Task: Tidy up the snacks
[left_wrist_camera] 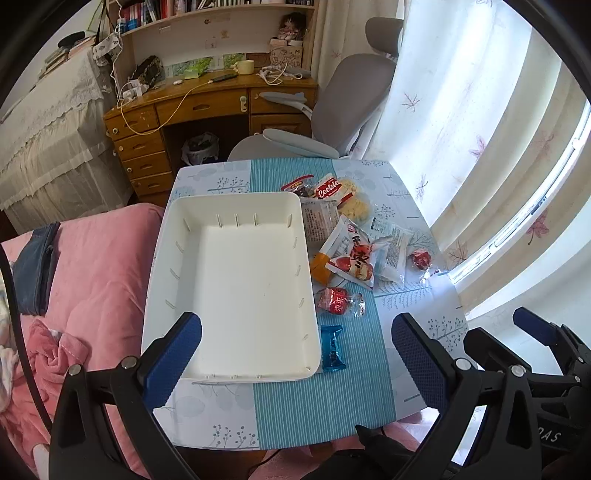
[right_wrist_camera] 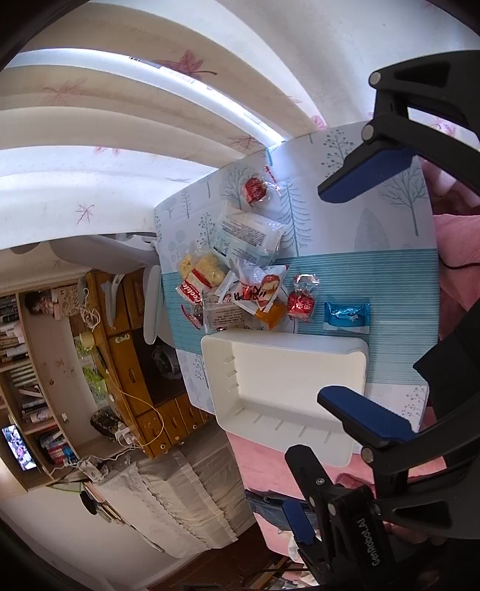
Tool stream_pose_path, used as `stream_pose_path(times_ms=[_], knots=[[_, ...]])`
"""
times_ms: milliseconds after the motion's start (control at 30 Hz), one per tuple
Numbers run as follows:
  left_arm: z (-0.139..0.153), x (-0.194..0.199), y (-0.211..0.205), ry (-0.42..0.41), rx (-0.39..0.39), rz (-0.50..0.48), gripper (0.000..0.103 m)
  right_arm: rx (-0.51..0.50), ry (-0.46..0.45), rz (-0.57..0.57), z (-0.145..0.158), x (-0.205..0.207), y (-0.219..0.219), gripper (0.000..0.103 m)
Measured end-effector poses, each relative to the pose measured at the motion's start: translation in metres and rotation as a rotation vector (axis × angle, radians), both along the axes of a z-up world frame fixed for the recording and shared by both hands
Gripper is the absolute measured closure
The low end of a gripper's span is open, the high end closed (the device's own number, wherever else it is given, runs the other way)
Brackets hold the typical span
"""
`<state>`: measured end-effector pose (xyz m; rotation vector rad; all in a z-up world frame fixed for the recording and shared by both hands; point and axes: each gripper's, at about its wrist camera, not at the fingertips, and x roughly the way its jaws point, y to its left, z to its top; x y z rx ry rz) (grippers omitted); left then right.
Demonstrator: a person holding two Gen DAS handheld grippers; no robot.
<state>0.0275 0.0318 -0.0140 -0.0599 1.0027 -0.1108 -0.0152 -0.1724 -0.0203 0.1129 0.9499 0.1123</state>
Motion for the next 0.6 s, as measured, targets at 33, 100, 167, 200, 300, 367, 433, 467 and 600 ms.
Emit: stream_pose_path(times_ms=[33,100,167,200,300,367,433,467,600], knots=[[-0.002,0.000,-0.001,0.005,-0.003,0.006,0.001,-0.008,-0.007,0.006,0.000,0.001,0.000,0.003],[-0.006,0.002,-0.003,0.018,-0.007,0.026,0.001,-0.027,-0.027,0.030,0.001,0.004,-0.002,0.003],[-0.010,0.005,-0.006,0.027,-0.006,0.058,0.001,-0.058,-0.064,0.060,0.002,0.008,-0.006,0.003],[-0.013,0.007,-0.007,0.034,-0.006,0.075,0.001,-0.073,-0.075,0.070,0.001,0.010,-0.010,0.003],[-0.020,0.012,-0.012,0.066,-0.020,0.133,0.001,-0.128,-0.096,0.106,0.000,0.022,-0.023,0.003],[-0.026,0.014,-0.018,0.081,-0.026,0.170,0.001,-0.154,-0.109,0.126,-0.002,0.030,-0.033,0.003],[-0.033,0.016,-0.026,0.101,-0.028,0.200,0.001,-0.183,-0.108,0.153,-0.007,0.040,-0.044,0.003],[-0.036,0.016,-0.030,0.114,-0.034,0.219,0.001,-0.191,-0.102,0.167,-0.010,0.045,-0.050,0.003],[-0.053,0.018,-0.043,0.153,-0.050,0.302,0.001,-0.197,-0.073,0.210,-0.025,0.062,-0.069,0.003]])
